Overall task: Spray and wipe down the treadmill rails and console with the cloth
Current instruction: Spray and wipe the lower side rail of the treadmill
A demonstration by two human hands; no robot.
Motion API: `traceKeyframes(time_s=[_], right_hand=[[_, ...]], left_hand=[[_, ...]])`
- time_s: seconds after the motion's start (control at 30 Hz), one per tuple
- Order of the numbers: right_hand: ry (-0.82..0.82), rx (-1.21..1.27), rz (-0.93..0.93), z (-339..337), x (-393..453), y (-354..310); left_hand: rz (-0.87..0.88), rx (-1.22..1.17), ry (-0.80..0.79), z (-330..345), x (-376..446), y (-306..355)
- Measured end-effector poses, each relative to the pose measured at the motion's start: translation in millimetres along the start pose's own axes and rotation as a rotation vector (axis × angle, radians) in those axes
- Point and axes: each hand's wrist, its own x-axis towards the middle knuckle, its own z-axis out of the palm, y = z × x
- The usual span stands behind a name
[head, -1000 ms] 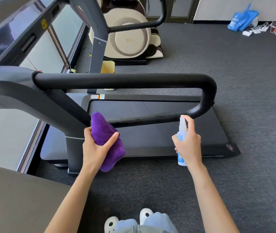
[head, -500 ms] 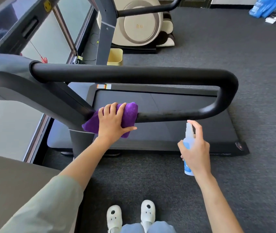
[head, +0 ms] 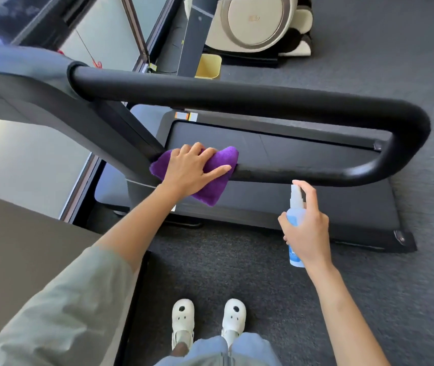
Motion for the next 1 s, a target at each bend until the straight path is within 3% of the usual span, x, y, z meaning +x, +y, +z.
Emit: traceKeyframes(time_s=[0.13, 0.33, 0.6, 0.7, 0.87, 1.0], right_hand=[[-0.003, 0.015, -0.008, -5.0, 5.8, -3.7], [0.054, 0.033, -0.042, -24.5, 8.4, 4.1], [0.064, 0.023, -0.043, -36.5, 12.6, 14.9], [0.041, 0.034, -0.070, -36.8, 17.2, 6.6], [0.005, 0.032, -0.120, -30.8, 22.2, -9.9], [0.007, 0.056, -0.124, -22.1, 21.8, -11.2]], left_hand=[[-0.040, 0.026, -0.030, -3.5, -9.4, -6.5], [-0.255, 0.039, 0.152, 7.9, 8.8, 36.2], [-0.104, -0.067, 0.126, 9.5, 43.1, 124.2], [-0.089, -0.037, 0.128, 8.5, 31.3, 103.2], [-0.222, 0.068, 0.140, 8.5, -2.2, 17.1], [-0.296, 0.101, 0.143, 7.9, 1.7, 20.3]])
